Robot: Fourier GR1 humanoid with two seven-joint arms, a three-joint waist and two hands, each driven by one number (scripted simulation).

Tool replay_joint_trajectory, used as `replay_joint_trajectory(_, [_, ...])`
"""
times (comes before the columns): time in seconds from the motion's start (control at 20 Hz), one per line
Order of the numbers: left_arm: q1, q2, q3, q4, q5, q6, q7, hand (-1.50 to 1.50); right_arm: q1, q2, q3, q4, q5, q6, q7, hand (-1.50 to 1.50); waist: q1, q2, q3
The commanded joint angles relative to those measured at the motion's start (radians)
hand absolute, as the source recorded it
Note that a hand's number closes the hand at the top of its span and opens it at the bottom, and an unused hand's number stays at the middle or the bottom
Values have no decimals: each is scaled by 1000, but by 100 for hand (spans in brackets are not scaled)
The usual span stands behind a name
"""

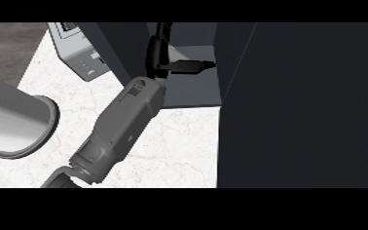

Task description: Pick up the bottled water, place it into the cabinet and close the cabinet

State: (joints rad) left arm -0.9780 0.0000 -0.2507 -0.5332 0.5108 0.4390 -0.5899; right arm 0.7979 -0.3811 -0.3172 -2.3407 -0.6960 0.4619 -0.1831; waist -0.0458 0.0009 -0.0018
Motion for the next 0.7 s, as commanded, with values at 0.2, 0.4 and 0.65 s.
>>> replay_joint_trajectory(0.2, [212, 0, -172, -276, 75, -3, 47, -150, 26, -10, -43, -191, -91, -81, 110, -150, 39, -10, 0])
replay_joint_trajectory(0.4, [404, 0, -297, -477, 100, 63, 41, -150, 25, 25, -21, -149, -56, -53, 84, -150, 47, -13, 0])
replay_joint_trajectory(0.65, [592, 11, -367, -685, 48, 99, 27, -150, 55, 58, -22, -189, -38, -63, 82, -150, 53, -13, 1])
